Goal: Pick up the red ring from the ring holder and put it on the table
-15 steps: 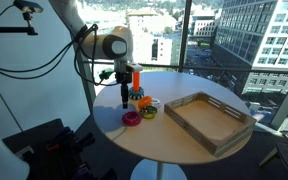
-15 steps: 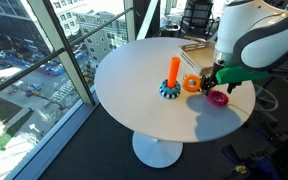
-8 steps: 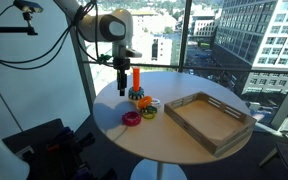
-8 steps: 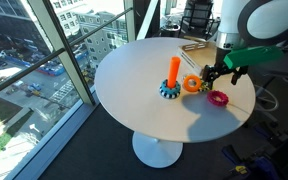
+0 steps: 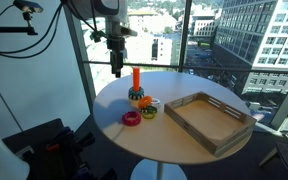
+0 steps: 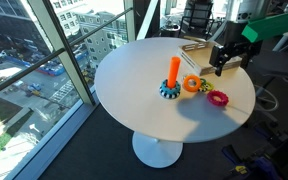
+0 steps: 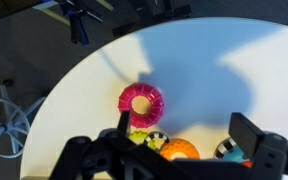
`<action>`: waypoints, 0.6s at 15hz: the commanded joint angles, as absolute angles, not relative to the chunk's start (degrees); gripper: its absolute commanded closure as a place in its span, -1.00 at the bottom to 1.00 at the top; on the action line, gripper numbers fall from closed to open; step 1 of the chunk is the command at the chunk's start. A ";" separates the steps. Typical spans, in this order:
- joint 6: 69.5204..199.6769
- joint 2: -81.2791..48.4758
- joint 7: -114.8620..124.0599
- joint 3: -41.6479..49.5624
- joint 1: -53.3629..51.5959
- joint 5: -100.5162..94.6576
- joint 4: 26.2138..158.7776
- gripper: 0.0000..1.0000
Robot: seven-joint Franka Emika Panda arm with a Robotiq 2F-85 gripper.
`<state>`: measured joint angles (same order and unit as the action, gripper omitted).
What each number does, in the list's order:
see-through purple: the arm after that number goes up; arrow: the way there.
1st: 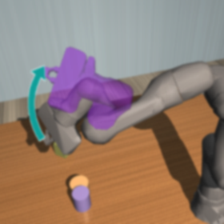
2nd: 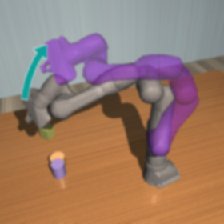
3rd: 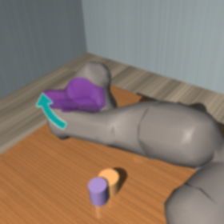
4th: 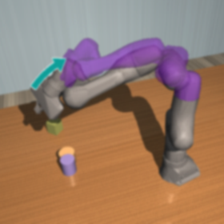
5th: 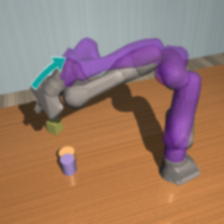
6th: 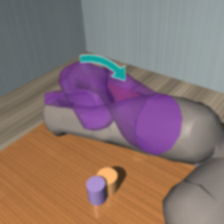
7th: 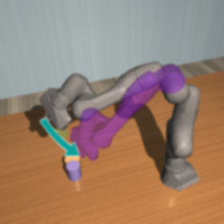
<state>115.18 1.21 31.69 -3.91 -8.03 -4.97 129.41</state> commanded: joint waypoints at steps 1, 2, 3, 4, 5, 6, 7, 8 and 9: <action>112.85 5.45 29.59 -5.43 -7.47 -4.12 129.12 -1.00; 112.66 5.70 29.56 -5.77 -7.43 -4.09 128.86 -1.00; 112.63 5.89 29.59 -6.06 -7.36 -4.12 128.73 -1.00; 112.72 5.88 29.52 -6.27 -7.29 -4.06 128.68 -1.00; 112.90 5.67 29.40 -6.40 -7.22 -3.87 128.67 -1.00; 114.15 5.37 31.11 -6.64 -7.10 -4.87 129.20 -1.00; 114.15 5.36 31.10 -6.73 -7.12 -4.87 129.21 -1.00; 114.15 5.35 31.08 -6.76 -7.13 -4.87 129.21 -1.00; 114.15 5.35 31.07 -6.76 -7.13 -4.87 129.21 -1.00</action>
<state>114.26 5.35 31.16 -5.88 -8.03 -4.97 129.29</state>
